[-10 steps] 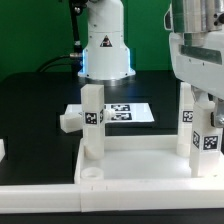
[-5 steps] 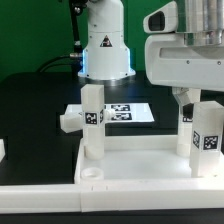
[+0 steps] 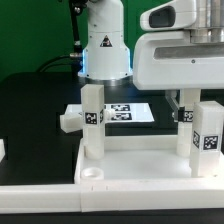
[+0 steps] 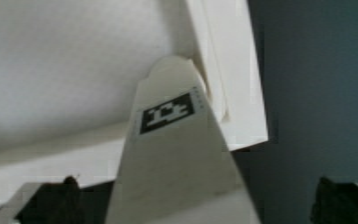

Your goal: Assemble desk

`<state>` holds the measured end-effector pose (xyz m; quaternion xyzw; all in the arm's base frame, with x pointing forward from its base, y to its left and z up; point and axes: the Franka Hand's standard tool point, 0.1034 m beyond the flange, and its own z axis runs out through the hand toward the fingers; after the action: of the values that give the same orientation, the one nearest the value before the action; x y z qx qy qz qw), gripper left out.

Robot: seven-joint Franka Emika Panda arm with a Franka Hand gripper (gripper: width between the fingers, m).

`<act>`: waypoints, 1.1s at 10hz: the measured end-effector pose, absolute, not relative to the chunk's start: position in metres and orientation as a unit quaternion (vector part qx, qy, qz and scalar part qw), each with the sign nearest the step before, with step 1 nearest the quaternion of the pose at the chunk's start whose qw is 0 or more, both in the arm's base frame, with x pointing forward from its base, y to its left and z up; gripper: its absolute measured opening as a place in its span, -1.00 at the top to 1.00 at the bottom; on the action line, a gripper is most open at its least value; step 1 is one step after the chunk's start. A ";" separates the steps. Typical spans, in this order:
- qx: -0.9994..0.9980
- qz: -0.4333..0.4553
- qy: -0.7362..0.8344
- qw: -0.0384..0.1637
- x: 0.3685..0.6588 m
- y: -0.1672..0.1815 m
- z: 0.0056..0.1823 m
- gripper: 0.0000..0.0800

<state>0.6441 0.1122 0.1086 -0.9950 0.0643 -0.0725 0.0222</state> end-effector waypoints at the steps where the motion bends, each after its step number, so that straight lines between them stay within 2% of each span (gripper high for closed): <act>1: -0.993 -0.071 0.092 0.025 0.644 0.113 0.108 -0.62; 2: -0.992 -0.071 0.100 0.026 0.644 0.113 0.108 -0.31; 3: -0.992 -0.071 0.100 0.026 0.644 0.112 0.108 0.17; 4: -0.989 -0.070 0.131 0.028 0.644 0.112 0.108 0.17; 5: -0.984 -0.069 0.164 0.030 0.644 0.110 0.108 0.29; 9: -0.903 -0.050 0.425 0.036 0.641 0.107 0.108 0.29; 11: -0.790 -0.030 0.610 0.058 0.640 0.106 0.107 0.29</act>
Offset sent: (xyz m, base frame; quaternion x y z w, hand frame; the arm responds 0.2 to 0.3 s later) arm 0.0000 0.0000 0.0000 0.0000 0.0000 0.1296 0.9916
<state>0.6395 0.1056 0.1075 -0.7898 0.6099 -0.0303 0.0579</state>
